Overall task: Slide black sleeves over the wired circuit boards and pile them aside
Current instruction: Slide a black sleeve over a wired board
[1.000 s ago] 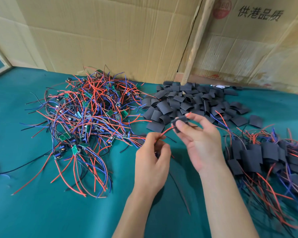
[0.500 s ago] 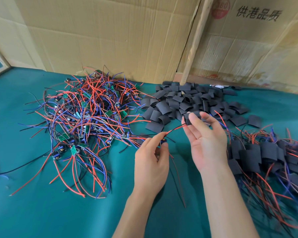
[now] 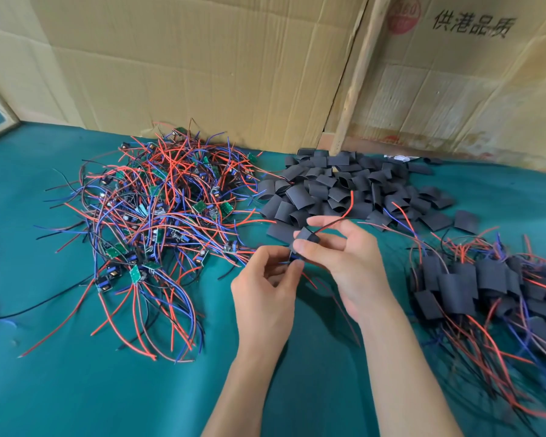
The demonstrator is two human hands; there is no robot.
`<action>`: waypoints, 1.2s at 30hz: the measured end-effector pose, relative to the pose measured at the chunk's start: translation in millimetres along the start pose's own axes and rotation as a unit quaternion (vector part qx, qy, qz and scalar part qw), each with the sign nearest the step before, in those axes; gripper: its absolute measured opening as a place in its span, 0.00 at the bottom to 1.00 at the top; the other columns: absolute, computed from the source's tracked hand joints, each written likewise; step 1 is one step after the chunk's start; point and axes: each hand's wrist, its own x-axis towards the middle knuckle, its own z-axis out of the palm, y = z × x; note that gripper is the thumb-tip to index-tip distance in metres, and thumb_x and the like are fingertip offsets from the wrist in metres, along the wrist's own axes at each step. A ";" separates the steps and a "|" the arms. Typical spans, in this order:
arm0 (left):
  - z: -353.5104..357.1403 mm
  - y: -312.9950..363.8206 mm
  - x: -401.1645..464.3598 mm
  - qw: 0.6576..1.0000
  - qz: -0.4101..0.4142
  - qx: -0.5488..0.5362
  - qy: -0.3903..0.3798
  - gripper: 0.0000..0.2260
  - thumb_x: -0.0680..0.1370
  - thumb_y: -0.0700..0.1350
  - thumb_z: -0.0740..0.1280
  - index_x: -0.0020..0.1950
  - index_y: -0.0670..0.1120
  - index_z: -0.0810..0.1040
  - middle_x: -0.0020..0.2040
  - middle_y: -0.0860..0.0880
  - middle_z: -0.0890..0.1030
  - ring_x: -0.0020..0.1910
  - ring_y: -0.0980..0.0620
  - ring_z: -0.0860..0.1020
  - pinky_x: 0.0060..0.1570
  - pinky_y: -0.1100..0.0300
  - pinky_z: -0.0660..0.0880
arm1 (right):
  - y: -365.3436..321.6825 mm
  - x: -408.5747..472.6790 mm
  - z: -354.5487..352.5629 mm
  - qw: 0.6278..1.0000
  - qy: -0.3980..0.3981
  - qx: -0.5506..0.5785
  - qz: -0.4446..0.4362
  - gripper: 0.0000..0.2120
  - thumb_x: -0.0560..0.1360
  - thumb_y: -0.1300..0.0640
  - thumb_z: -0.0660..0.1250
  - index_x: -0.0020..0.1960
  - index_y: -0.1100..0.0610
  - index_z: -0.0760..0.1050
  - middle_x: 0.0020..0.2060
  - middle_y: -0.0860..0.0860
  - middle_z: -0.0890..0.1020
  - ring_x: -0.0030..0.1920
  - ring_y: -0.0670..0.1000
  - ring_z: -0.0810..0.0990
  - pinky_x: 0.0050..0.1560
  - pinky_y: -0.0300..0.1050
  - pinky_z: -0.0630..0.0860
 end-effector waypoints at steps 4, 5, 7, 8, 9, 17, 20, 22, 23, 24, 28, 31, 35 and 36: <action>-0.8 0.2 0.1 1.000 -0.002 -0.005 -0.006 0.08 0.76 0.36 0.73 0.47 0.50 0.84 0.41 0.57 0.86 0.41 0.59 0.84 0.45 0.69 0.78 | 0.0 -0.2 -1.3 1.000 -0.011 -0.021 -0.014 0.22 0.64 0.60 0.81 0.56 0.52 0.80 0.47 0.52 0.89 0.47 0.53 0.88 0.56 0.51 0.82; -1.3 0.0 0.2 1.000 -0.005 -0.009 -0.008 0.10 0.76 0.34 0.72 0.48 0.49 0.85 0.41 0.56 0.86 0.42 0.58 0.85 0.45 0.68 0.79 | 1.0 -0.2 -0.8 0.999 -0.012 -0.028 -0.015 0.21 0.65 0.62 0.81 0.56 0.53 0.80 0.47 0.52 0.89 0.47 0.53 0.88 0.56 0.53 0.83; -1.9 -0.1 0.4 1.000 -0.012 -0.024 -0.013 0.13 0.77 0.32 0.67 0.50 0.48 0.84 0.42 0.54 0.86 0.43 0.56 0.85 0.47 0.62 0.81 | 3.7 0.2 0.3 0.999 -0.012 -0.043 -0.018 0.19 0.67 0.65 0.80 0.55 0.55 0.80 0.46 0.53 0.89 0.47 0.55 0.88 0.57 0.58 0.83; -1.9 -0.3 0.7 0.999 -0.017 -0.041 -0.010 0.13 0.78 0.31 0.66 0.51 0.48 0.83 0.43 0.52 0.87 0.43 0.54 0.86 0.47 0.60 0.82 | 4.4 0.2 0.9 0.999 -0.011 -0.041 -0.017 0.18 0.67 0.64 0.80 0.54 0.56 0.80 0.46 0.53 0.89 0.47 0.57 0.88 0.57 0.59 0.83; -2.0 -0.3 0.9 0.998 -0.026 -0.064 -0.004 0.13 0.78 0.30 0.66 0.51 0.47 0.82 0.44 0.51 0.87 0.43 0.52 0.86 0.46 0.59 0.82 | 4.5 0.0 0.9 0.999 -0.010 -0.032 -0.014 0.19 0.66 0.63 0.80 0.54 0.57 0.80 0.46 0.54 0.89 0.46 0.57 0.88 0.56 0.59 0.83; -1.4 6.5 -2.6 0.997 -0.027 -0.074 -0.007 0.04 0.77 0.38 0.74 0.46 0.47 0.83 0.38 0.50 0.86 0.37 0.51 0.85 0.32 0.63 0.78 | 4.2 2.3 -10.1 0.998 -0.056 -0.002 0.028 0.14 0.67 0.56 0.78 0.52 0.57 0.83 0.45 0.59 0.88 0.43 0.54 0.86 0.48 0.46 0.82; -0.6 6.1 -2.8 0.998 -0.014 -0.053 -0.014 0.07 0.77 0.37 0.74 0.46 0.50 0.84 0.39 0.51 0.86 0.37 0.52 0.84 0.33 0.64 0.78 | 4.1 1.1 -11.2 0.997 -0.073 -0.004 0.038 0.11 0.68 0.57 0.76 0.50 0.54 0.85 0.43 0.58 0.87 0.41 0.55 0.84 0.45 0.46 0.83; 0.1 6.1 -2.3 0.999 0.005 -0.033 -0.023 0.08 0.76 0.36 0.74 0.45 0.50 0.83 0.39 0.52 0.86 0.37 0.53 0.84 0.37 0.65 0.78 | 2.5 -0.7 -12.3 0.995 -0.084 -0.012 0.043 0.12 0.69 0.56 0.76 0.52 0.53 0.85 0.44 0.57 0.87 0.43 0.56 0.86 0.44 0.47 0.83; 0.5 6.1 -2.4 0.999 0.013 -0.028 -0.023 0.08 0.76 0.36 0.74 0.45 0.49 0.83 0.38 0.53 0.85 0.36 0.54 0.83 0.38 0.65 0.77 | 1.4 -2.0 -12.8 0.995 -0.090 -0.012 0.046 0.12 0.69 0.56 0.75 0.53 0.54 0.85 0.45 0.57 0.87 0.44 0.56 0.86 0.44 0.48 0.83; 1.0 6.2 -2.5 0.999 0.017 -0.027 -0.020 0.08 0.76 0.37 0.74 0.44 0.49 0.82 0.36 0.54 0.84 0.34 0.55 0.81 0.38 0.65 0.76 | 0.1 -3.9 -12.8 0.994 -0.096 -0.010 0.050 0.13 0.70 0.56 0.75 0.54 0.55 0.84 0.46 0.57 0.87 0.45 0.57 0.87 0.44 0.49 0.83; 3.5 5.7 -2.8 0.999 0.038 0.005 -0.009 0.09 0.75 0.38 0.75 0.42 0.49 0.77 0.31 0.53 0.77 0.29 0.59 0.72 0.33 0.69 0.70 | -6.7 -12.6 -10.5 0.994 -0.084 -0.051 0.047 0.09 0.74 0.63 0.74 0.54 0.58 0.84 0.43 0.58 0.86 0.40 0.54 0.84 0.37 0.47 0.81; 5.4 8.5 -4.4 0.997 0.047 0.015 -0.051 0.08 0.75 0.45 0.77 0.44 0.49 0.77 0.31 0.52 0.76 0.29 0.58 0.70 0.32 0.67 0.69 | -16.7 -16.7 -22.6 0.996 -0.033 -0.077 0.032 0.07 0.75 0.67 0.72 0.51 0.59 0.84 0.38 0.57 0.85 0.34 0.52 0.81 0.26 0.42 0.75; 5.4 9.1 -4.0 0.999 0.031 0.011 -0.034 0.07 0.77 0.39 0.72 0.42 0.47 0.78 0.31 0.57 0.77 0.29 0.60 0.72 0.33 0.71 0.68 | -47.5 -31.6 -81.6 0.970 0.081 -0.227 -0.010 0.09 0.68 0.54 0.78 0.48 0.52 0.86 0.35 0.53 0.87 0.28 0.48 0.82 0.24 0.38 0.74; 5.2 8.9 -3.6 0.999 0.024 0.011 -0.017 0.07 0.77 0.38 0.71 0.41 0.47 0.78 0.32 0.58 0.77 0.29 0.60 0.72 0.33 0.71 0.68 | -58.5 -38.2 -98.6 0.948 0.100 -0.301 -0.005 0.15 0.63 0.45 0.78 0.49 0.44 0.85 0.34 0.51 0.87 0.29 0.47 0.83 0.26 0.39 0.77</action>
